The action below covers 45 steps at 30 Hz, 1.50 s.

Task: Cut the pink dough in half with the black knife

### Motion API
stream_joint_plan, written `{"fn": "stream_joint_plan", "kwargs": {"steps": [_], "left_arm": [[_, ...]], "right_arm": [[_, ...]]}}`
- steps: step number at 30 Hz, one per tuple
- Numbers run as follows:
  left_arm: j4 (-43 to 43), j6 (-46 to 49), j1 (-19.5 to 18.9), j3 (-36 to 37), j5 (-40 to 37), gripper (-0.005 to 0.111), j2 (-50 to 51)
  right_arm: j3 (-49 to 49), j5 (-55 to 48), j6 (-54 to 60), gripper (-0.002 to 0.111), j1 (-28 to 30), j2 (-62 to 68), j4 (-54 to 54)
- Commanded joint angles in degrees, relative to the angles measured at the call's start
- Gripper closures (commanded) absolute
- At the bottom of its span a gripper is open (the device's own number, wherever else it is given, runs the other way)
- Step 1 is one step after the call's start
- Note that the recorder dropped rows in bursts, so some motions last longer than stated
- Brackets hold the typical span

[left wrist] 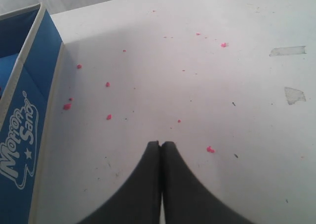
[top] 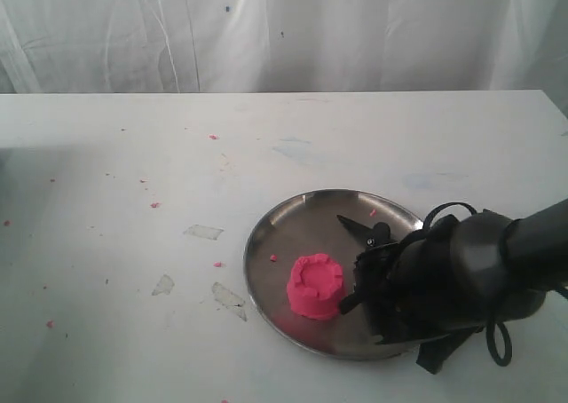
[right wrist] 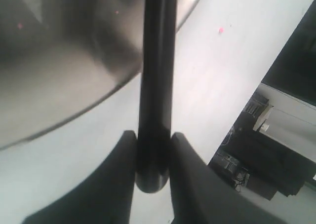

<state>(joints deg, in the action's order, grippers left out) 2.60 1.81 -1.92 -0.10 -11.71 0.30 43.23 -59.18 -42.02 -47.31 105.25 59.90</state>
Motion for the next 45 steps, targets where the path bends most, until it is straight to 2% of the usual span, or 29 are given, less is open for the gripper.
{"fn": "stream_joint_plan", "kwargs": {"steps": [1, 5, 14, 19, 24, 39, 45], "left_arm": [[-0.2, -0.3, 0.0, 0.1, 0.2, 0.107, -0.3], [-0.2, -0.3, 0.0, 0.1, 0.2, 0.107, -0.3], [-0.2, -0.3, 0.0, 0.1, 0.2, 0.107, -0.3], [-0.2, -0.3, 0.0, 0.1, 0.2, 0.107, -0.3], [-0.2, -0.3, 0.0, 0.1, 0.2, 0.107, -0.3], [-0.2, -0.3, 0.0, 0.1, 0.2, 0.107, -0.3], [-0.2, -0.3, 0.0, 0.1, 0.2, 0.107, -0.3]], "right_arm": [[0.7, -0.4, 0.0, 0.108, 0.0, -3.3, -1.4], [0.7, 3.1, 0.1, 0.108, 1.5, -6.7, -2.8], [0.7, 12.4, 11.9, 0.108, 10.4, -13.0, -16.7], [0.7, 17.2, 24.4, 0.108, 14.1, -16.3, -30.2], [0.7, 19.5, 32.9, 0.108, 20.2, -16.6, -41.0], [0.7, 17.3, 61.5, 0.108, 36.7, -16.6, -75.5], [0.7, 13.4, 65.3, 0.108, 39.9, -14.7, -79.6]]}}
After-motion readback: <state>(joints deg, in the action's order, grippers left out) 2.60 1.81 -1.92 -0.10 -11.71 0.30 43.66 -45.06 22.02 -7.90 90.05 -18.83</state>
